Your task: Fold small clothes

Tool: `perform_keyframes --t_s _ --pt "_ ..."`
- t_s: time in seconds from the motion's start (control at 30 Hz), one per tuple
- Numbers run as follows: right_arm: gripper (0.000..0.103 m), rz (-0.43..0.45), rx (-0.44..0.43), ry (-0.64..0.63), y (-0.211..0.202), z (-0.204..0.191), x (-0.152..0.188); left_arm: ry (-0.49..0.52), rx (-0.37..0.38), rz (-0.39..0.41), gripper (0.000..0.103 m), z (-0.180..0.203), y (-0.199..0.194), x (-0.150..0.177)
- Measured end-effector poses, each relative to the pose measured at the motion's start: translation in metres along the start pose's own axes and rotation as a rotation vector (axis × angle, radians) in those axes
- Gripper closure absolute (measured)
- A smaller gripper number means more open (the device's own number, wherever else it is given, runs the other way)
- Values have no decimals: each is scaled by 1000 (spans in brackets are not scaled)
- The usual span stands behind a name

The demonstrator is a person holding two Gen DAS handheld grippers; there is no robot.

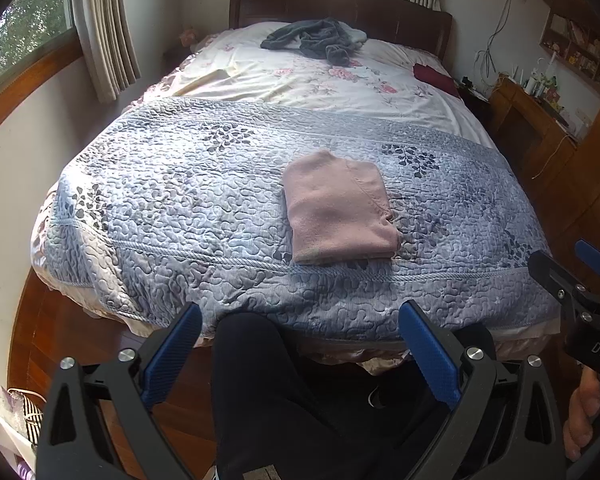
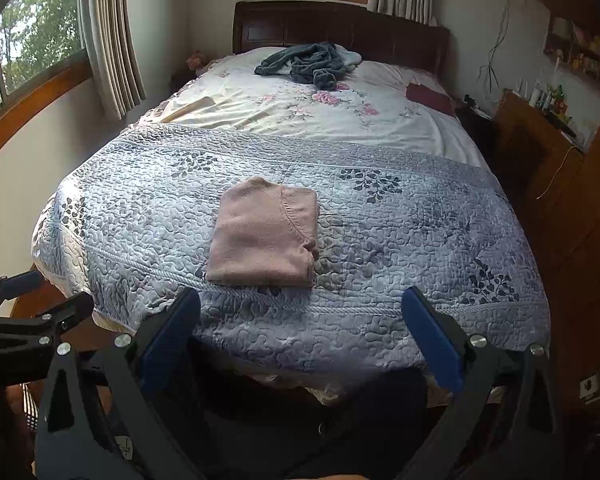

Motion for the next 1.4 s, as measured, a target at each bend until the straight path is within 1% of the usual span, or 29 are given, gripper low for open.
perform_keyframes --t_s 0.27,0.73,1.4 --pt "3 10 -2 2 -1 0 -1 1 -4 2 4 3 2 4" --pt "3 3 -2 16 0 1 1 14 -9 -2 4 10 3 6" --pt "3 11 -2 21 -4 0 5 17 -12 11 4 9 -3 11"
Point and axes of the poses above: each gripper's, at about its wrist camera, not at the fingertips, and y roughly the way its jaws point, z to its right, x to its underside, the point moved 1 cm from there along y, roughly the way its jaws point, and after that the axes turned 14 degrees about x, right-handed, at the moved point
